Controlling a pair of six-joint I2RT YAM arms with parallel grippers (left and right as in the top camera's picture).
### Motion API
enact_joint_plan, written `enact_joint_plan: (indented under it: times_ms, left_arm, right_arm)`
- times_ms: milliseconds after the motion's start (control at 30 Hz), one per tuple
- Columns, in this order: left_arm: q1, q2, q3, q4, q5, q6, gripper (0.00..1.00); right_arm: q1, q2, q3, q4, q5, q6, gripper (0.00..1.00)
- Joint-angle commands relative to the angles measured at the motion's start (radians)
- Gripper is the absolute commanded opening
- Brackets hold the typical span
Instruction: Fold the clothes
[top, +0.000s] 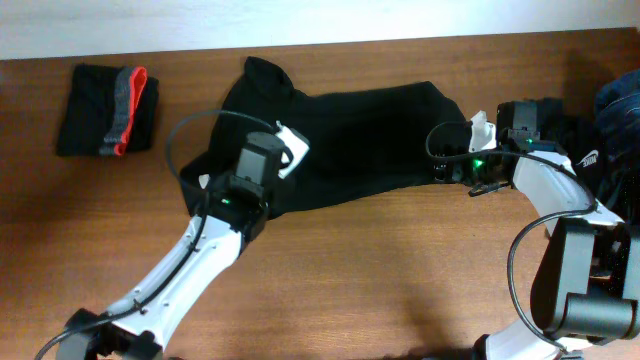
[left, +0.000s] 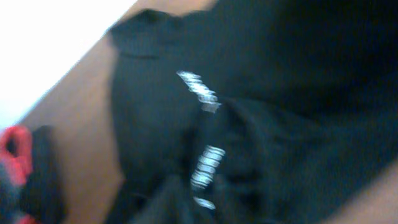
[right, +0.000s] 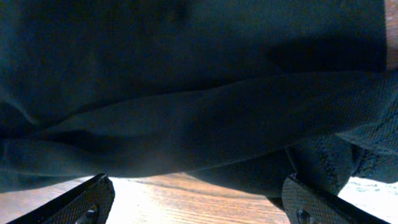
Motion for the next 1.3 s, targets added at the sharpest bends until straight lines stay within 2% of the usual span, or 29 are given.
enact_joint_plan:
  times_ms: [0, 167, 600, 933, 967, 1000, 1033, 1267]
  left_arm:
    - [-0.027, -0.002, 0.007, -0.087, 0.085, -0.017, 0.00]
    - [-0.027, 0.016, 0.005, -0.200, 0.085, -0.015, 0.00]
    - [-0.027, 0.021, -0.001, -0.264, 0.087, -0.002, 0.00]
    - [-0.027, 0.048, -0.020, -0.261, 0.156, -0.002, 0.01]
    - [-0.027, 0.056, -0.020, -0.259, 0.155, -0.002, 0.07]
    - [-0.027, 0.067, -0.020, -0.256, 0.155, -0.002, 0.25]
    - [-0.027, 0.076, -0.020, -0.253, 0.154, -0.002, 0.35]
    - [-0.027, 0.154, -0.020, -0.163, 0.017, 0.022, 0.41]
  right_arm:
    - [0.009, -0.002, 0.015, 0.000, -0.013, -0.010, 0.91]
    - [0.009, -0.001, 0.015, 0.000, -0.014, -0.010, 0.92]
    - [0.009, -0.001, 0.015, -0.003, -0.013, -0.010, 0.92]
    - [0.009, -0.002, 0.015, -0.007, -0.013, -0.010, 0.92]
    - [0.009, -0.001, 0.015, -0.007, -0.013, -0.010, 0.92]
    - [0.009, -0.001, 0.015, -0.007, -0.013, -0.010, 0.92]
    - [0.009, -0.001, 0.015, -0.007, -0.013, -0.010, 0.92]
    - [0.009, -0.001, 0.015, -0.007, -0.013, -0.010, 0.92]
